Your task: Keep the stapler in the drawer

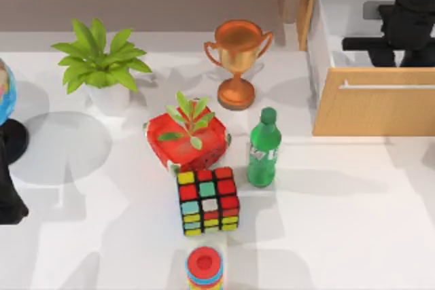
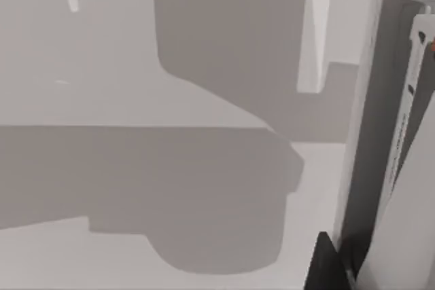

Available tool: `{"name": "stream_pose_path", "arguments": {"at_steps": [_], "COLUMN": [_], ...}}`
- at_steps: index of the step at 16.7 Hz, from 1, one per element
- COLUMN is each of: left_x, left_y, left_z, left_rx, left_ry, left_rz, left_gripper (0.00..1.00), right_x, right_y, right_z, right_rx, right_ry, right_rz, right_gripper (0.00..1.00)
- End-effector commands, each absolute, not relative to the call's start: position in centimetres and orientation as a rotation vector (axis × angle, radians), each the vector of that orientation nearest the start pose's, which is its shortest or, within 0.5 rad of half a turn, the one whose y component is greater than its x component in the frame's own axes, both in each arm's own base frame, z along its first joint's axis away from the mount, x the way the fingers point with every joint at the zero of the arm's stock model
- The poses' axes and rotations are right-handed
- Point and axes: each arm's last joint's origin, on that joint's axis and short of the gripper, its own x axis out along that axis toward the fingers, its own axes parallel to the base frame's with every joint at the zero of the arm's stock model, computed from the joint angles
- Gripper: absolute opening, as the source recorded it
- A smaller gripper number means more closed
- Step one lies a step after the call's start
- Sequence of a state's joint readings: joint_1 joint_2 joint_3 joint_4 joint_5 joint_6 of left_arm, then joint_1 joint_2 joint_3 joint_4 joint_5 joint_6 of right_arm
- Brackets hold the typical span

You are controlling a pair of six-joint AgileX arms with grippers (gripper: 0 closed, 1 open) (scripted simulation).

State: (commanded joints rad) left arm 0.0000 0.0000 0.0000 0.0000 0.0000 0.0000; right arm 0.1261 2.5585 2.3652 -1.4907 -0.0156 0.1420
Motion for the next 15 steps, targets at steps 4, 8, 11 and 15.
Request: {"name": "stream_pose_path", "arguments": {"at_steps": [4,8,11,15], "left_x": [10.57,10.57,10.57,10.57], "left_y": [-0.12,-0.12,-0.12,-0.12], "left_z": [16.0,16.0,16.0,16.0], "left_rx": [0.0,0.0,0.0,0.0], "left_ry": [0.0,0.0,0.0,0.0], "left_rz": [0.0,0.0,0.0,0.0], "left_gripper": [1.0,1.0,1.0,1.0], "right_x": [48.19,48.18,48.2,48.2], "right_y": [7.02,6.9,6.86,6.86], "right_z": [15.32,15.01,14.89,14.89], "right_rx": [-0.002,0.007,0.009,0.009], "right_ry": [1.697,1.689,1.686,1.686], "right_rz": [0.002,0.001,0.001,0.001], "right_gripper": [0.0,0.0,0.0,0.23]}}
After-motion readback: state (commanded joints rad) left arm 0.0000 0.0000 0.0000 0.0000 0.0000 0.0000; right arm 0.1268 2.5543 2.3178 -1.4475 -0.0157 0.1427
